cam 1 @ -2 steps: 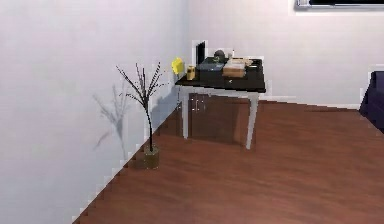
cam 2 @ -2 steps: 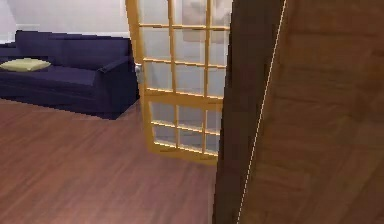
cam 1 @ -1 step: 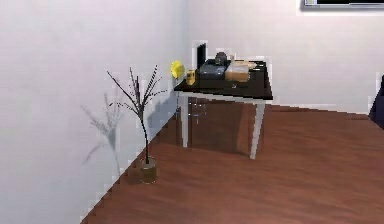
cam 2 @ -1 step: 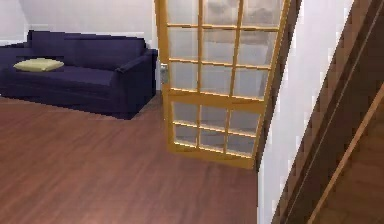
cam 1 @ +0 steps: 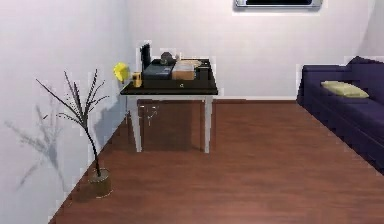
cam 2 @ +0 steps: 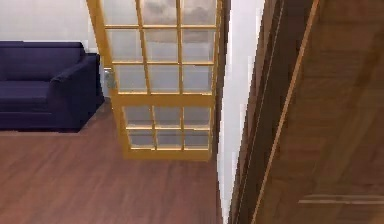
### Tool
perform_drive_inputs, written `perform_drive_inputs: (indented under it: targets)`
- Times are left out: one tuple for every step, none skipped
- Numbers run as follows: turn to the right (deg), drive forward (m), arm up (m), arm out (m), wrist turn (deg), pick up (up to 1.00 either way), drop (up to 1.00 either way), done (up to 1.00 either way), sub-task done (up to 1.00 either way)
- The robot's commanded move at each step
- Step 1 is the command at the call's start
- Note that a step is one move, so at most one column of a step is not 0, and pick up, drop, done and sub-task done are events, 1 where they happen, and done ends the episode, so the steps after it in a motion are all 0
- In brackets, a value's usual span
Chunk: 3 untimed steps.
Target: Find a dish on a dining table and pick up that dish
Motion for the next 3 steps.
perform_drive_inputs:
  targets:
    - [0.0, 0.35, 0.00, 0.00, 0.0, 0.00, 0.00, 0.00, 0.00]
    - [45.0, 0.00, 0.00, 0.00, 0.0, 0.00, 0.00, 0.00, 0.00]
    - [12.0, 0.00, 0.00, 0.00, 0.0, 0.00, 0.00, 0.00, 0.00]
